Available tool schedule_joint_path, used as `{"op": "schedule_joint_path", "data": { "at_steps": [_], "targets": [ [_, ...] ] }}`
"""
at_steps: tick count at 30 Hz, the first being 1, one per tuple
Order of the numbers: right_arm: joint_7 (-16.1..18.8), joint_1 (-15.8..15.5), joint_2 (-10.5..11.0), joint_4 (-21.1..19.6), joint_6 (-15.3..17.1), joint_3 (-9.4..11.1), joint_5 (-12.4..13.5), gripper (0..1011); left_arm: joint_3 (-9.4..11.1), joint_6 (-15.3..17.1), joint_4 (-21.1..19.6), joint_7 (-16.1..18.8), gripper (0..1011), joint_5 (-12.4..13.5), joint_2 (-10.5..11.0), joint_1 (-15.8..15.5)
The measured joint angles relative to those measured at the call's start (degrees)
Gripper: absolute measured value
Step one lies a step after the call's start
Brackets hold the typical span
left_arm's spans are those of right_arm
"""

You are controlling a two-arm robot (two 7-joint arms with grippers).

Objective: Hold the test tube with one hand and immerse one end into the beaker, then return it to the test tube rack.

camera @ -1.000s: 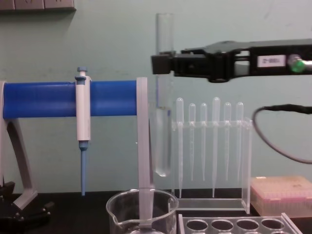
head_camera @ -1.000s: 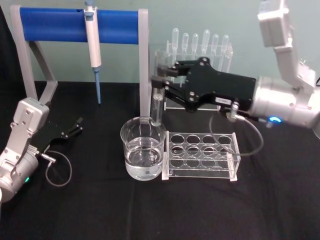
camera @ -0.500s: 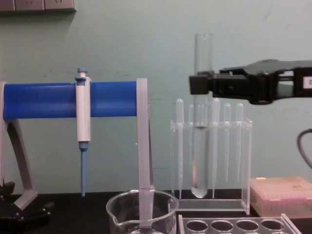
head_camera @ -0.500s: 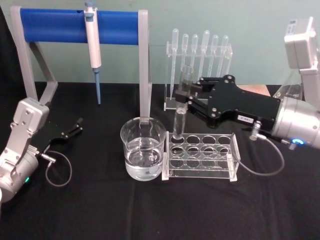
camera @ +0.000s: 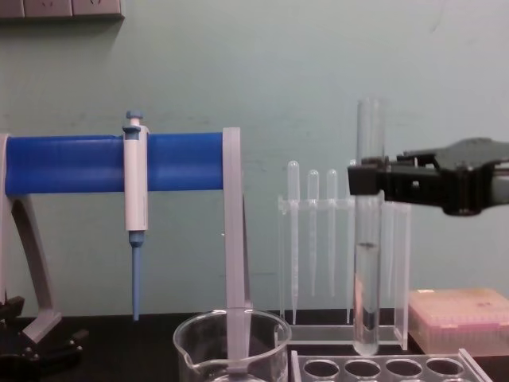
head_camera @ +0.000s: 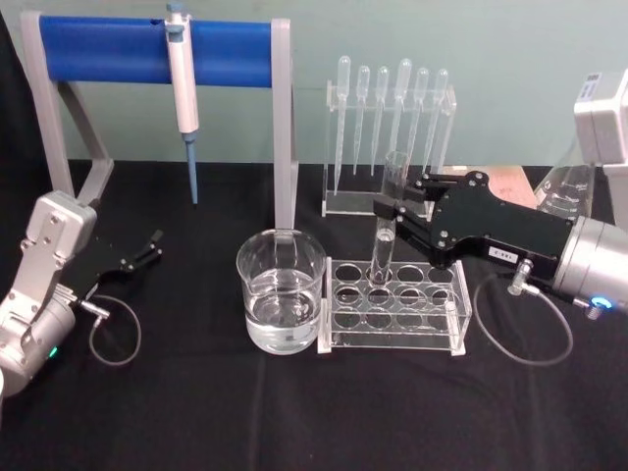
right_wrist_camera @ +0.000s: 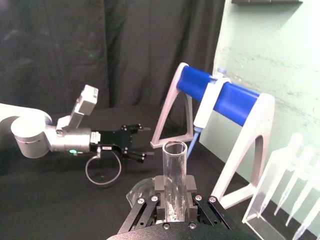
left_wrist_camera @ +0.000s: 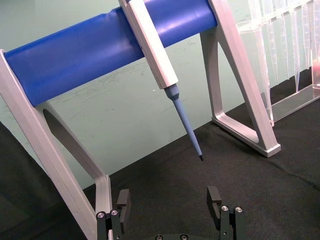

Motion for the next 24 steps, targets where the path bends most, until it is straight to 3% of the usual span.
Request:
{"op": "schedule_joint_path", "data": {
  "at_steps": [24],
  "targets": [
    [-0.07,-3.26,-3.66,5.41,-3.17,1.84,-3.17,233,0.00,0.00,0.00,0.00,1000,0.00,0.00,0.00]
  ]
}}
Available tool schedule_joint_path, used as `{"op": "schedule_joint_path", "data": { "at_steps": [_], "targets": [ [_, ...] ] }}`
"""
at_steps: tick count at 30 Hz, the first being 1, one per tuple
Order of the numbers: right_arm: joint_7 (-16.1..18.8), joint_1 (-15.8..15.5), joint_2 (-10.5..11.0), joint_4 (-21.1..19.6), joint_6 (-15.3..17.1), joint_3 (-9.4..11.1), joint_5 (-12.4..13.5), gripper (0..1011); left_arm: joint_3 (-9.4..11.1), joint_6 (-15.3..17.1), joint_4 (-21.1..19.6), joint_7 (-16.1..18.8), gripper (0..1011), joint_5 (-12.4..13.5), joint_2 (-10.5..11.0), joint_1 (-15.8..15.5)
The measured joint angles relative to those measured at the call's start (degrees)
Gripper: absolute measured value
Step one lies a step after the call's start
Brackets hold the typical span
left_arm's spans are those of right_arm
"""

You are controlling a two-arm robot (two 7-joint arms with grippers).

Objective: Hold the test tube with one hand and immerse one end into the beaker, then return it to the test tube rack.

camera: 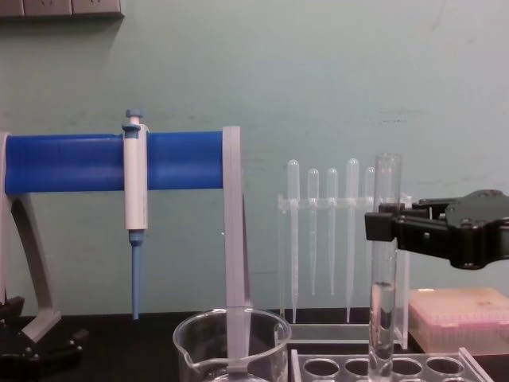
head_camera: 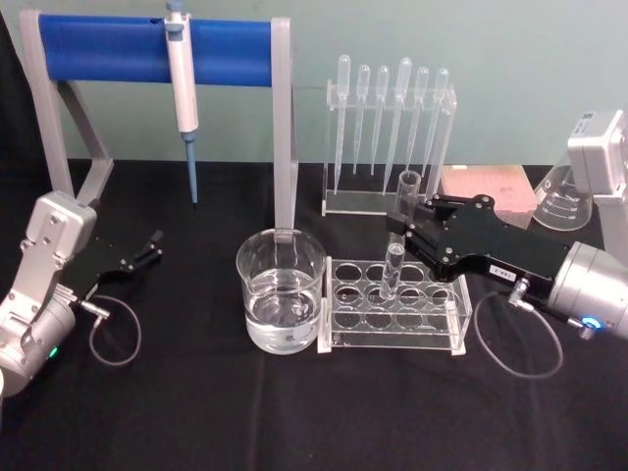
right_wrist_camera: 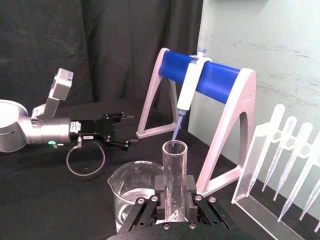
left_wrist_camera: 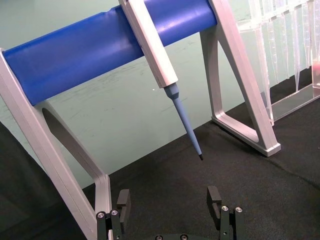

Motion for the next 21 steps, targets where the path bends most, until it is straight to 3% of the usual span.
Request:
{"op": "schedule_joint_path", "data": {
  "at_steps": [21],
  "targets": [
    [2.09,1.56,-2.85,4.04,-1.03,-0.67,-1.59,233,0.00,0.00,0.00,0.00,1000,0.00,0.00,0.00]
  ]
}}
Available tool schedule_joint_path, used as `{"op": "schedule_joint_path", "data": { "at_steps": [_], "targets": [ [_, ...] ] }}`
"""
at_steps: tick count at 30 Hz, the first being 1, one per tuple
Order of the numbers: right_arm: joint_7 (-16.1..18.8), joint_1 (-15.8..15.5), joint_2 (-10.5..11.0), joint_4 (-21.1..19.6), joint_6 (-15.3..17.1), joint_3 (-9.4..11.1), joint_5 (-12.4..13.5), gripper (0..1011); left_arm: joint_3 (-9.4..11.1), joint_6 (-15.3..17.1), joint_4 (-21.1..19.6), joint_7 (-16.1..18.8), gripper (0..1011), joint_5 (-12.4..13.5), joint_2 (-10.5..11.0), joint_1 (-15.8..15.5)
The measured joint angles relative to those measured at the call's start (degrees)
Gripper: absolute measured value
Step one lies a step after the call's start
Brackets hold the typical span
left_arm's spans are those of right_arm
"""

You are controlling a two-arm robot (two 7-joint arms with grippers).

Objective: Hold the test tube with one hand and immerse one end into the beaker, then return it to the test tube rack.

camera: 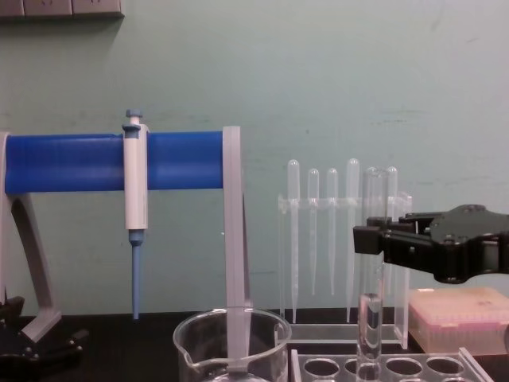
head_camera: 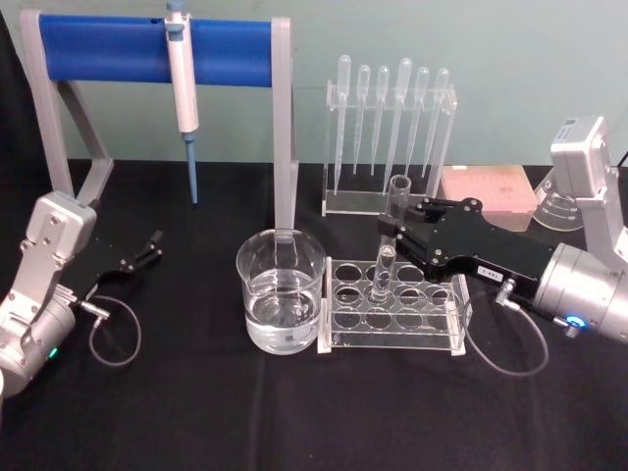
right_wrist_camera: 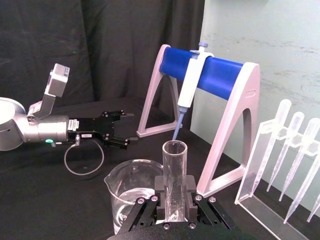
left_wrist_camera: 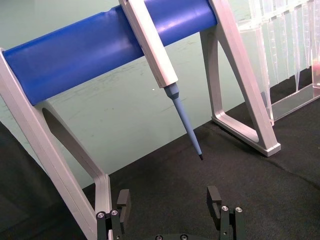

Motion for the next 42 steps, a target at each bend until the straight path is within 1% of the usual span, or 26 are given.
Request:
{"op": "schedule_joint_path", "data": {
  "at_steps": [9,26,42],
  "targets": [
    [0.59,0.09,-0.82,1.63,-0.49,-0.51,-0.16,233,0.00,0.00,0.00,0.00,1000,0.00,0.00,0.00],
    [1.05,-0.55,-1.70,3.74,-1.42,-1.05,-0.60,233,0.00,0.00,0.00,0.00,1000,0.00,0.00,0.00],
    [0.62,-1.22,-1.91,3.97,-1.10,-0.99,-1.27,233,0.00,0.00,-0.01,0.00,1000,0.00,0.00,0.00]
  ]
}}
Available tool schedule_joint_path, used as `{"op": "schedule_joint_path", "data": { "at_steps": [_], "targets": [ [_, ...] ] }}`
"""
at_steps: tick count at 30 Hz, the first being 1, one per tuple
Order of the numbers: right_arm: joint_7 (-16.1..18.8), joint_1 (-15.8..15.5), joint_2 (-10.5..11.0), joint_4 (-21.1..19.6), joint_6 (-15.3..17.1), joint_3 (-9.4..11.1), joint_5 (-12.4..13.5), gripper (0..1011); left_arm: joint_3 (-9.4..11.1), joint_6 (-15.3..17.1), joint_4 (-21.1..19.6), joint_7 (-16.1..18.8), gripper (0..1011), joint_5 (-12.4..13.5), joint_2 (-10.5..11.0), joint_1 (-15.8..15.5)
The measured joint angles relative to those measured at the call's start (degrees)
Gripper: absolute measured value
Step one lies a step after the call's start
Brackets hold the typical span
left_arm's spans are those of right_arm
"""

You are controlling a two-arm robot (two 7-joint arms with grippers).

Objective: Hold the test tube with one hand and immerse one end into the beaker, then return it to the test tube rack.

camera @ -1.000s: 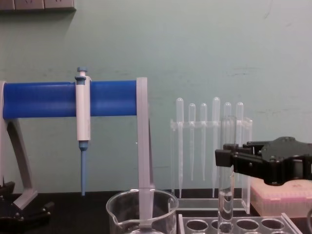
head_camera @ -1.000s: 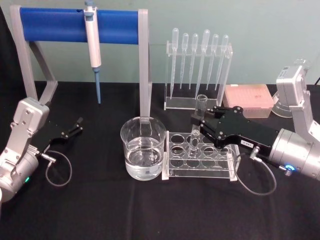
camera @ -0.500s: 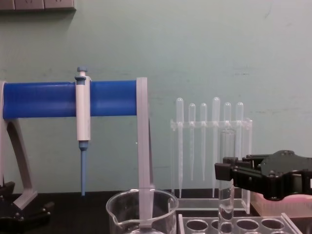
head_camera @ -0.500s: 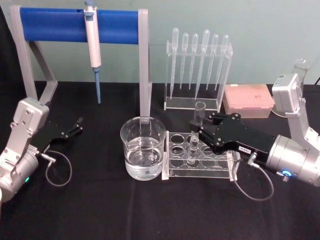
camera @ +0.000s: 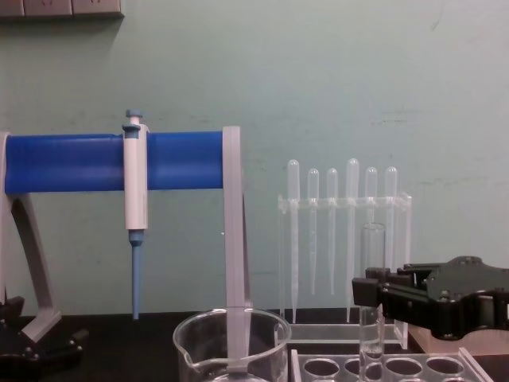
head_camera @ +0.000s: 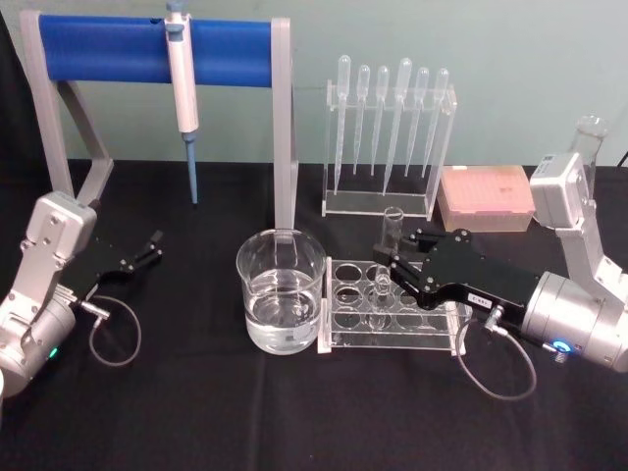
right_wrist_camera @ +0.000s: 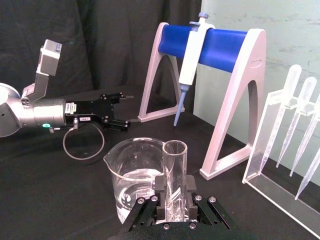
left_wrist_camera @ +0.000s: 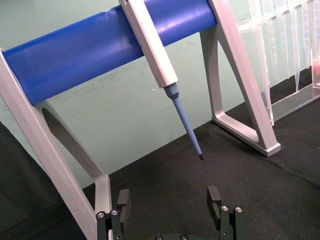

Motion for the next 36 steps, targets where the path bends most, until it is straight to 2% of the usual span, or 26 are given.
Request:
{"op": "schedule_joint_path", "data": {
  "at_steps": [25,31,32,34,36],
  "targets": [
    [-0.13,-0.38,-0.71,1.27,-0.28,-0.20,-0.83,237,0.00,0.00,0.00,0.00,1000,0.00,0.00,0.00],
    [-0.14,-0.36,-0.69,1.25,-0.25,-0.20,-0.83,393,0.00,0.00,0.00,0.00,1000,0.00,0.00,0.00],
    [-0.14,-0.36,-0.68,1.24,-0.24,-0.20,-0.83,450,0.00,0.00,0.00,0.00,1000,0.00,0.00,0.00],
    [-0.14,-0.36,-0.67,1.23,-0.23,-0.20,-0.82,490,0.00,0.00,0.01,0.00,1000,0.00,0.00,0.00],
    [-0.15,-0.36,-0.66,1.22,-0.23,-0.20,-0.82,574,0.00,0.00,0.00,0.00,1000,0.00,0.00,0.00]
  ]
}}
